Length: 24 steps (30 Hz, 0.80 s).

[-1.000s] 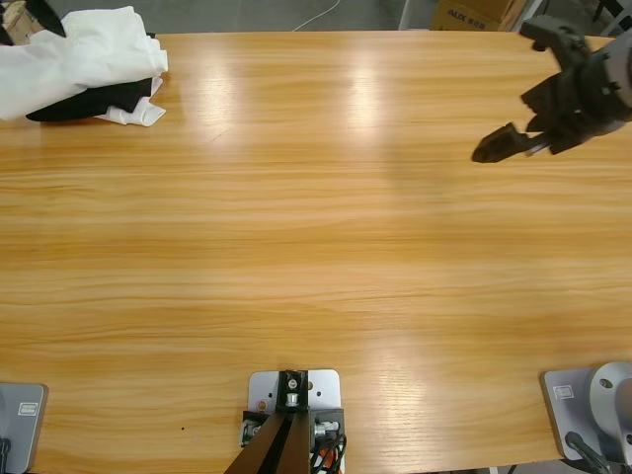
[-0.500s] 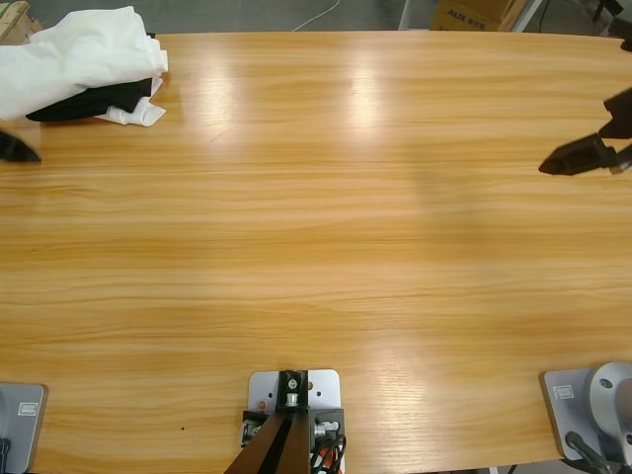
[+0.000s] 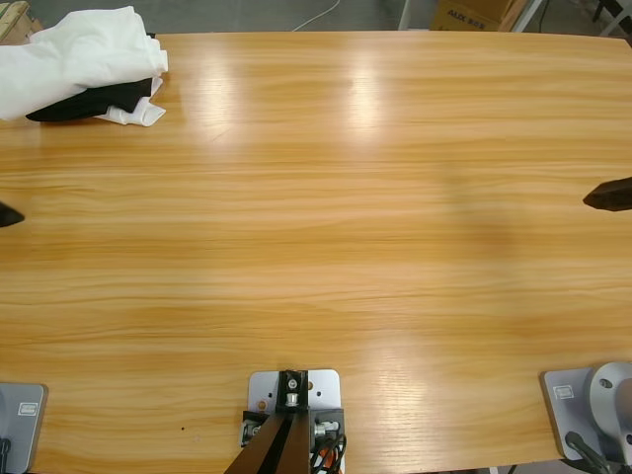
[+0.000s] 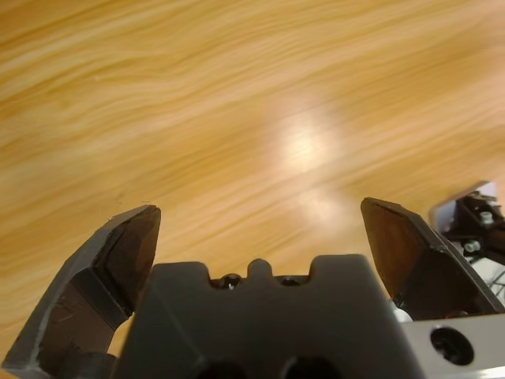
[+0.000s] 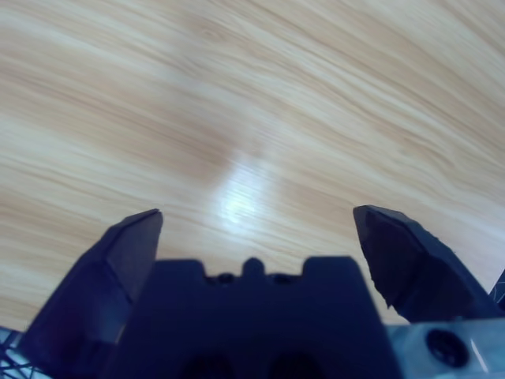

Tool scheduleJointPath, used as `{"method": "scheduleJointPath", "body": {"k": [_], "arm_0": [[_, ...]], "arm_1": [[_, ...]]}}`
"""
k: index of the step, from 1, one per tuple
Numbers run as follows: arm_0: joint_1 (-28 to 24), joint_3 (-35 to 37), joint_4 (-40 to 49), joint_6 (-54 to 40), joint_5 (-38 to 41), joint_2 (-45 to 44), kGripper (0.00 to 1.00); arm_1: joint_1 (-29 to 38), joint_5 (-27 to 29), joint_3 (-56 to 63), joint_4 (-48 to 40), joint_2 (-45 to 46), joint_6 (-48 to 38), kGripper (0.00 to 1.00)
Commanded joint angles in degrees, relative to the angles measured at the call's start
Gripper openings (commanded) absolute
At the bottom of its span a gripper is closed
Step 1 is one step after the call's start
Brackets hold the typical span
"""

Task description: Fold clothes

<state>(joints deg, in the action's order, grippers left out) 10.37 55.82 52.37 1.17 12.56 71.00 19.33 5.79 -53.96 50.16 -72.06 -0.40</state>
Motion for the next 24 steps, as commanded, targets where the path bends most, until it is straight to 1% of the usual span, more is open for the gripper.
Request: {"method": "scheduleJointPath", "body": {"k": [1, 6, 7, 9, 24], "arm_0": [[0.9, -8.0, -1.4, 4.1, -1.0, -14.3, 0.983], [3.9, -9.2, -3.3, 4.7, -0.1, -14.5, 0.990], [4.0, -9.3, -3.4, 5.3, -0.4, -14.2, 0.987], [4.0, -9.3, -3.5, 7.1, -2.6, -13.3, 0.988], [5.6, -9.2, -3.6, 7.1, -2.6, -12.1, 1.000]], "arm_1": [[-0.6, 0.8, 1.8, 0.1, 0.1, 0.4, 0.908], [-0.6, 0.8, 1.8, 0.1, 0.7, 0.4, 0.887], [-0.6, 0.8, 1.9, 0.0, 1.0, 0.4, 0.861], [-0.6, 0.8, 1.9, -0.1, 1.1, 0.4, 0.861], [-0.6, 0.2, 1.9, 0.0, 0.8, 0.5, 0.858]]}}
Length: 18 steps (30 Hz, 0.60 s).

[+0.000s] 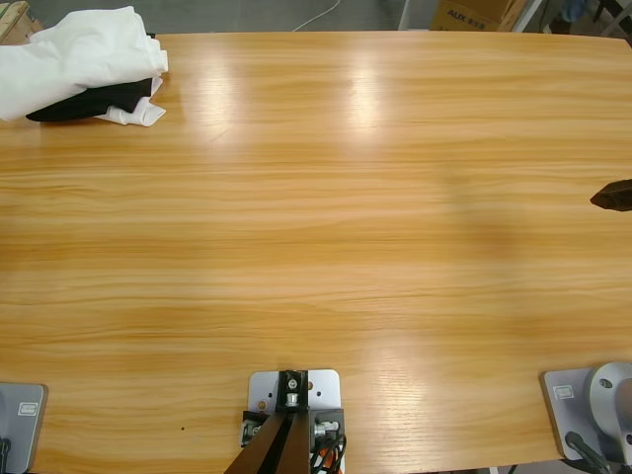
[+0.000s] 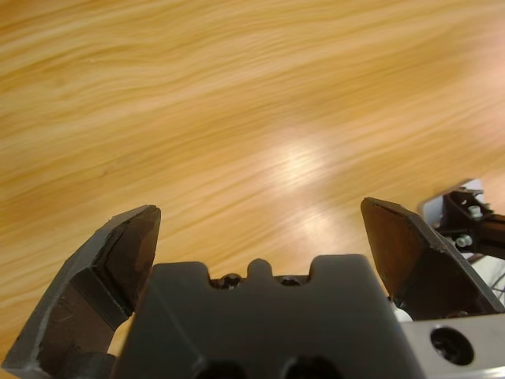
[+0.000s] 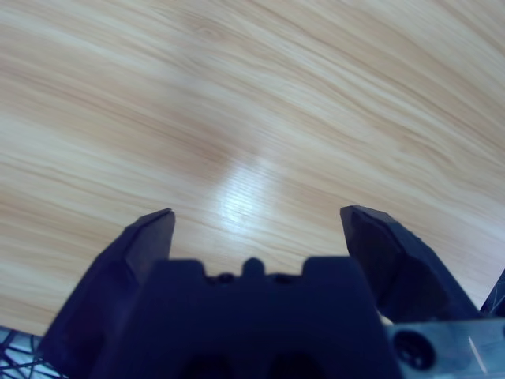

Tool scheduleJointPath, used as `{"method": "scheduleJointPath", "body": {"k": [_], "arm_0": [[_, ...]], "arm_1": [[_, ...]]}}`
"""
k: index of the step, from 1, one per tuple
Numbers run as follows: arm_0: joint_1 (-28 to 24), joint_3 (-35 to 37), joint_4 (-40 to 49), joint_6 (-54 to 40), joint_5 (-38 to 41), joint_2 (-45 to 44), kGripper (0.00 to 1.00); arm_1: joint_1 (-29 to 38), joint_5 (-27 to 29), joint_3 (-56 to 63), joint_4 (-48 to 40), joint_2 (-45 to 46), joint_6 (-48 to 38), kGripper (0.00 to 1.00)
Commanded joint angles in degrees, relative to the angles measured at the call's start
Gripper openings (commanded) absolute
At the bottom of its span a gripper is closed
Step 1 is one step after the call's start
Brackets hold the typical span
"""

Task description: Fold clothes

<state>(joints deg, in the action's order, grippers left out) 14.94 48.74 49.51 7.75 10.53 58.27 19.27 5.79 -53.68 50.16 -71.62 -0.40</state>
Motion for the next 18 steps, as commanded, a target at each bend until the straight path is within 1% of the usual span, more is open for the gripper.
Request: {"method": "scheduleJointPath", "body": {"k": [1, 11, 18], "arm_0": [[1.2, -2.1, -0.7, 0.6, -0.6, 0.7, 1.000], [3.0, -2.1, -0.7, 0.6, -0.6, 0.8, 1.000], [3.0, -2.1, -0.7, 0.7, -0.6, 0.8, 1.000]], "arm_1": [[-0.5, 0.2, 1.6, 0.0, 0.3, 0.5, 0.858], [-0.5, 0.2, 1.6, 0.0, 0.3, 0.5, 0.853], [-0.5, 0.2, 1.6, -0.1, 0.2, 0.5, 0.853]]}}
